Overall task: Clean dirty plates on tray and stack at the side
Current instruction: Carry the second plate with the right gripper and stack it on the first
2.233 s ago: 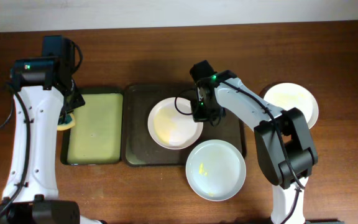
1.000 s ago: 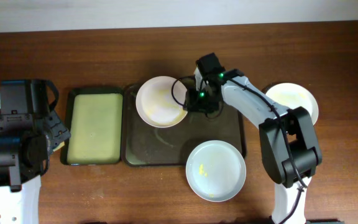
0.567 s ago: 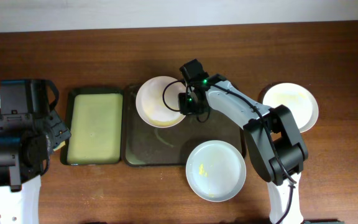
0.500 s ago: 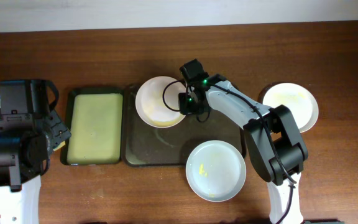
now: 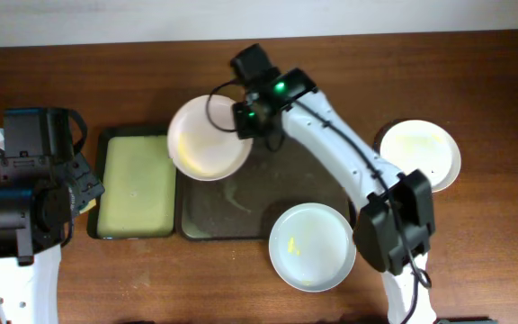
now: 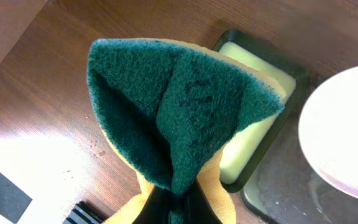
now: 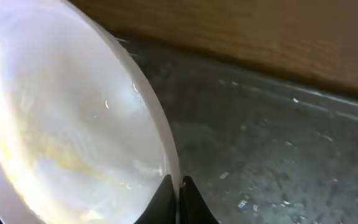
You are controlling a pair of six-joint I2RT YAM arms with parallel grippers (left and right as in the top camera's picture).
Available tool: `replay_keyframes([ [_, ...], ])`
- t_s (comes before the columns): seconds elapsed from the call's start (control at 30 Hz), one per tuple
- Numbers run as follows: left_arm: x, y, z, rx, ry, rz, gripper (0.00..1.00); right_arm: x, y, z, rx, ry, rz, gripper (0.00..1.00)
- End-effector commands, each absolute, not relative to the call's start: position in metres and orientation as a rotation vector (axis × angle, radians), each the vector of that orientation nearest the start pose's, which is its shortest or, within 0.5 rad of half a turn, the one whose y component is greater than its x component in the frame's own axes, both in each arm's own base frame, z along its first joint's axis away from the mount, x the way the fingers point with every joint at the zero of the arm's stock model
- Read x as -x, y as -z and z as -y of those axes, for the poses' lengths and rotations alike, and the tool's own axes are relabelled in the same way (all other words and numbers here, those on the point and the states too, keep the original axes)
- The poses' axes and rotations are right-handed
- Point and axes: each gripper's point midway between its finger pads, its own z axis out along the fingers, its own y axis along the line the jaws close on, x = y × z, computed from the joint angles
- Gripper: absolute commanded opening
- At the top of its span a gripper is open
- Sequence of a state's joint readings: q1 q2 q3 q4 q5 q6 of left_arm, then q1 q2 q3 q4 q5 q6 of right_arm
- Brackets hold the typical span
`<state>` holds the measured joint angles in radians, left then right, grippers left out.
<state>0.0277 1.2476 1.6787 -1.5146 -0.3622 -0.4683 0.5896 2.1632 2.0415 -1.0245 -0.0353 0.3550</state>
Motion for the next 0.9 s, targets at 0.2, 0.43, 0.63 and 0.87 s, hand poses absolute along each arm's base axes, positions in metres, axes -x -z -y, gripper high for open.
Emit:
replay_keyframes([
  [0.2,-0.242,-0.315,-0.069,0.733,-0.324,-2.464,0.00,-0.415,-0.233,-0.408,0.632,0.259,-1.991,0.04],
  [0.43,-0.242,-0.314,-0.069,0.733,-0.325,-2.465,0.00,-0.361,-0.325,-0.478,0.957,0.643,-1.454,0.04],
  [0.63,-0.242,-0.315,-0.069,0.733,-0.324,-2.465,0.00,-0.373,-0.306,-0.467,0.880,0.585,-1.553,0.04],
  [0.87,-0.242,-0.315,-0.068,0.733,-0.324,-2.464,0.00,-0.418,-0.206,-0.375,0.664,-0.764,-2.442,0.04],
])
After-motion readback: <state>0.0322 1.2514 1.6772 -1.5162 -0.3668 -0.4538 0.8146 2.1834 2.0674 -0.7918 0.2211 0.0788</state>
